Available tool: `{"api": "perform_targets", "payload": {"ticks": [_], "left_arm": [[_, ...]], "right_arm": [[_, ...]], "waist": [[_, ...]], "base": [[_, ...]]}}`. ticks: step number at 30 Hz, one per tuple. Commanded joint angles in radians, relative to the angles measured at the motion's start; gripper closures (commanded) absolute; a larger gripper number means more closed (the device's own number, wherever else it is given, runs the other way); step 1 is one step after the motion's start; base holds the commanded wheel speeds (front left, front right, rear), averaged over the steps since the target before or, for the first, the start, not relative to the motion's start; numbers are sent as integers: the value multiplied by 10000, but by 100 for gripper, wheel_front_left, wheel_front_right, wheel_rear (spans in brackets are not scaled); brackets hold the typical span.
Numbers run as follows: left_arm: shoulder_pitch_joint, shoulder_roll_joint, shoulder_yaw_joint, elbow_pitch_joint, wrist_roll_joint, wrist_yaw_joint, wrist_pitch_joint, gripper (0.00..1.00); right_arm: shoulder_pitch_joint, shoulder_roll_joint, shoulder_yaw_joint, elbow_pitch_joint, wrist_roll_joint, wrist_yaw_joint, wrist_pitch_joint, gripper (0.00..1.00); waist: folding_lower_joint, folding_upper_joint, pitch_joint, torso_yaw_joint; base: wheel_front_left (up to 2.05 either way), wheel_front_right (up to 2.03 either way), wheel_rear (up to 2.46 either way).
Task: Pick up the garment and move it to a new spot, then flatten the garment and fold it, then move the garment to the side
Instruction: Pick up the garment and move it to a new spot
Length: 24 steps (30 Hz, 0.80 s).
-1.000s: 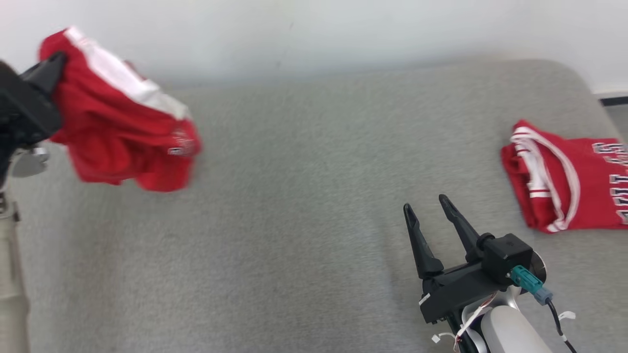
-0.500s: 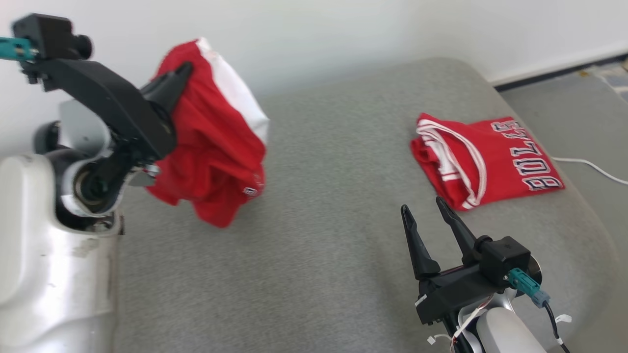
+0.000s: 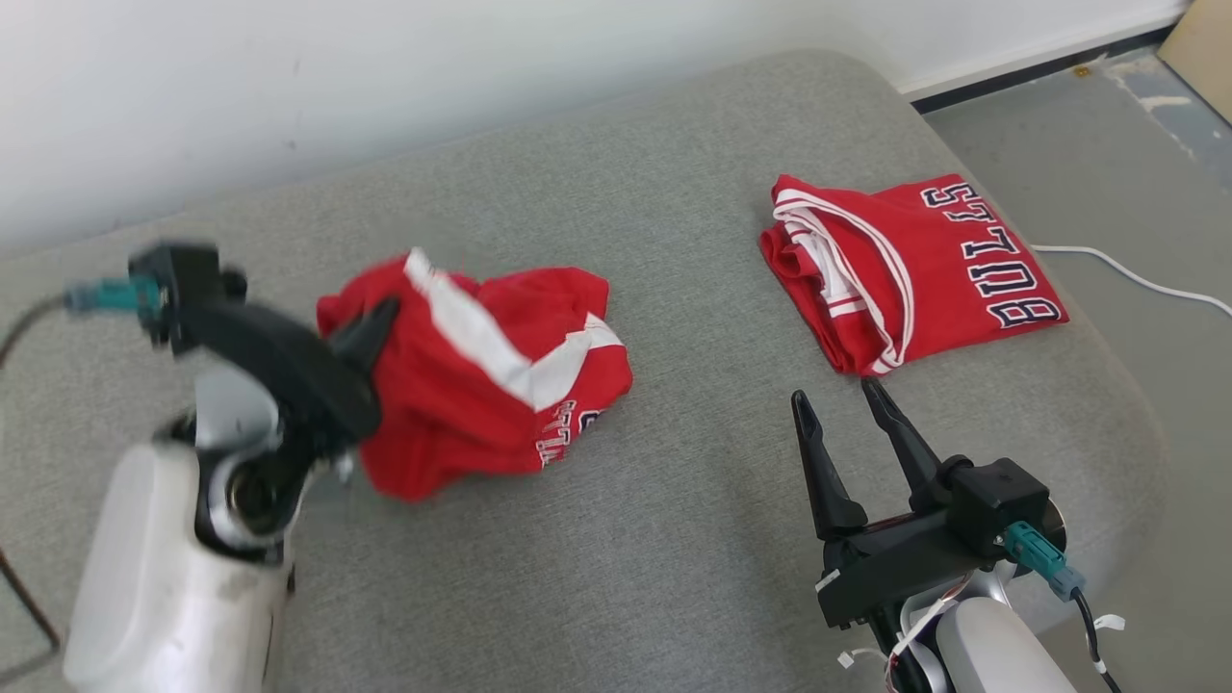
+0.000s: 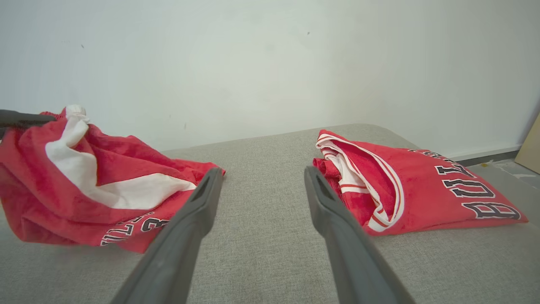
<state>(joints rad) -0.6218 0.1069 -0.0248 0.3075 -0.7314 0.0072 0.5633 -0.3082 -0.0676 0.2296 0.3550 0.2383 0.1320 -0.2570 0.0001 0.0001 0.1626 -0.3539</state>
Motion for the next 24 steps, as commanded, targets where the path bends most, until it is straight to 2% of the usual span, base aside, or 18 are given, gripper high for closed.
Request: {"api": "perform_targets", "payload": {"ticks": [1, 3, 4, 5, 6, 13, 20, 24], "left_arm": [[301, 112, 75, 154, 127, -76, -255, 100], [690, 195, 131, 487, 357, -64, -762, 97], [882, 249, 111, 623, 514, -96, -1052, 59], [1055, 283, 82, 779, 601, -171, -1336, 17], [1236, 273, 139, 943, 663, -124, -1621, 0], [2346, -73, 293, 1346, 844, -402, -3782, 0], [3527, -348, 376, 950, 975, -694, -6169, 0], [4300, -395, 249, 628, 1153, -813, -7101, 0]], "right_arm": [[-88, 34, 9, -16, -20, -29, -61, 0], [-116, 9, 25, 17, -65, -29, -65, 0], [-105, -7, 14, 35, -88, -29, -62, 0], [-89, -28, -26, 47, -101, -29, -59, 0], [-73, -33, -22, 62, -98, -29, -50, 0], [341, -165, -269, 3, -117, -29, 87, 0], [845, -420, -835, -298, -165, -29, 339, 0], [1180, -516, -1207, -560, -241, -29, 476, 0]], "waist": [[-1, -1, 2, 103], [-1, -1, -38, 227], [-1, -1, -76, 311], [-1, -1, -107, 396], [-1, -1, -166, 472], [-1, -1, -721, 1191], [-1, -1, -1355, 1897], [-1, -1, -1588, 2267]], "base": [[0, 0, 0], [0, 0, 0], [0, 0, 0], [0, 0, 0], [0, 0, 0], [0, 0, 0], [0, 0, 0], [0, 0, 0]]}}
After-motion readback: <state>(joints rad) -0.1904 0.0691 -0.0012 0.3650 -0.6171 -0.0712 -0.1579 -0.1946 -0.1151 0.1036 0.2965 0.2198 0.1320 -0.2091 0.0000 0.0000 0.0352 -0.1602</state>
